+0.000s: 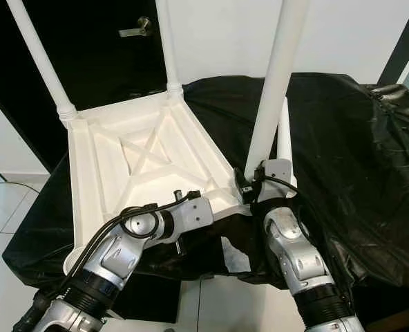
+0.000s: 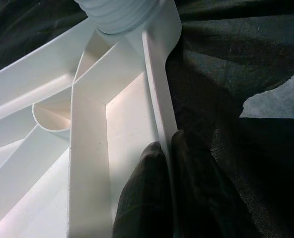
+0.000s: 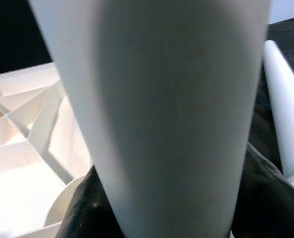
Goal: Building children table
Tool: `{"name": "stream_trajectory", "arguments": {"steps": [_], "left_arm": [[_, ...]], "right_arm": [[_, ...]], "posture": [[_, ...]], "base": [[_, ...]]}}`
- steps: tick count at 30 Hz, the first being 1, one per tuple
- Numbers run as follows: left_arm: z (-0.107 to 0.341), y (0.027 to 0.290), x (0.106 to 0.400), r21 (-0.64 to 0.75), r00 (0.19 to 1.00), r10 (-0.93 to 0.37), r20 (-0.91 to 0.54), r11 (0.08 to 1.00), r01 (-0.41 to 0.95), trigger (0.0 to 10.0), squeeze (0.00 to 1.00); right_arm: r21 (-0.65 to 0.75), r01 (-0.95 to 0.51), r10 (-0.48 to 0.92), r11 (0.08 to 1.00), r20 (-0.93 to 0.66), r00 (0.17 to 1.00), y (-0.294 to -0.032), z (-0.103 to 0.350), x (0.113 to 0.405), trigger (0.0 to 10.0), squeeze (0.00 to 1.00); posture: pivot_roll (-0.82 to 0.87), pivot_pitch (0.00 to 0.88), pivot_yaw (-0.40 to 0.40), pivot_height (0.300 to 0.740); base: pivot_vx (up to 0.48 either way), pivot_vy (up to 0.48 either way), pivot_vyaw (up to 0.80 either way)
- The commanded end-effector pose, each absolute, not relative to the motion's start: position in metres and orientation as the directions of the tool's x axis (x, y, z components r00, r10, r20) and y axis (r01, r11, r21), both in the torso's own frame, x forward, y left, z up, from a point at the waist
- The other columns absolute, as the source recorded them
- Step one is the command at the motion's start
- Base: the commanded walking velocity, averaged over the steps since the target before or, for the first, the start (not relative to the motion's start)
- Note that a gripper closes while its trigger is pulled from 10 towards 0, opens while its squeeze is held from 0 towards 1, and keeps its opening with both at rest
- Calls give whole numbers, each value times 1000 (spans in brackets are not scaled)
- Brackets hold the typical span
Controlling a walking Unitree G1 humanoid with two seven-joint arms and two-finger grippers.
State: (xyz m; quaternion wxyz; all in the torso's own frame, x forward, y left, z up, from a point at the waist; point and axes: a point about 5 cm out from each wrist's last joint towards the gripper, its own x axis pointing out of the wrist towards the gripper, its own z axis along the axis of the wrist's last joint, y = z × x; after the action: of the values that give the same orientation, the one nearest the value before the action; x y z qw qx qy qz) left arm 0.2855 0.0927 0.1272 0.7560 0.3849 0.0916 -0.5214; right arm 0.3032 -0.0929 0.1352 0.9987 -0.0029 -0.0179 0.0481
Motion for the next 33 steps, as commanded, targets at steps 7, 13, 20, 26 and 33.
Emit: {"name": "stream_trajectory", "arguments": {"steps": [7, 13, 20, 26, 33], "left_arm": [[138, 98, 294, 592, 541, -697, -471, 205, 779, 10000, 0], [139, 98, 295, 597, 544, -695, -471, 203, 776, 10000, 0], [139, 96, 295, 597, 547, -696, -465, 209, 774, 10000, 0], [138, 95, 294, 597, 548, -698, -460, 214, 773, 10000, 0], [138, 94, 296, 600, 551, -699, -456, 216, 770, 10000, 0]], "right_arm": [[-14, -9, 8, 1000, -66, 998, -101, 116, 296, 10000, 0], [-33, -49, 49, 998, -17, 999, -102, 123, 295, 10000, 1000], [-26, -175, 177, 984, 49, 983, -113, 131, 293, 10000, 1000], [-62, -340, 344, 938, 67, 937, -132, 137, 293, 10000, 1000], [-138, -550, 558, 823, 20, 830, -140, 139, 301, 10000, 0]], "posture": [[-24, 0, 36, 740], [-22, 0, 36, 740], [-21, 0, 30, 740], [-23, 0, 29, 740], [-30, 0, 36, 740]], "base": [[0, 0, 0], [0, 0, 0], [0, 0, 0], [0, 0, 0], [0, 0, 0]]}}
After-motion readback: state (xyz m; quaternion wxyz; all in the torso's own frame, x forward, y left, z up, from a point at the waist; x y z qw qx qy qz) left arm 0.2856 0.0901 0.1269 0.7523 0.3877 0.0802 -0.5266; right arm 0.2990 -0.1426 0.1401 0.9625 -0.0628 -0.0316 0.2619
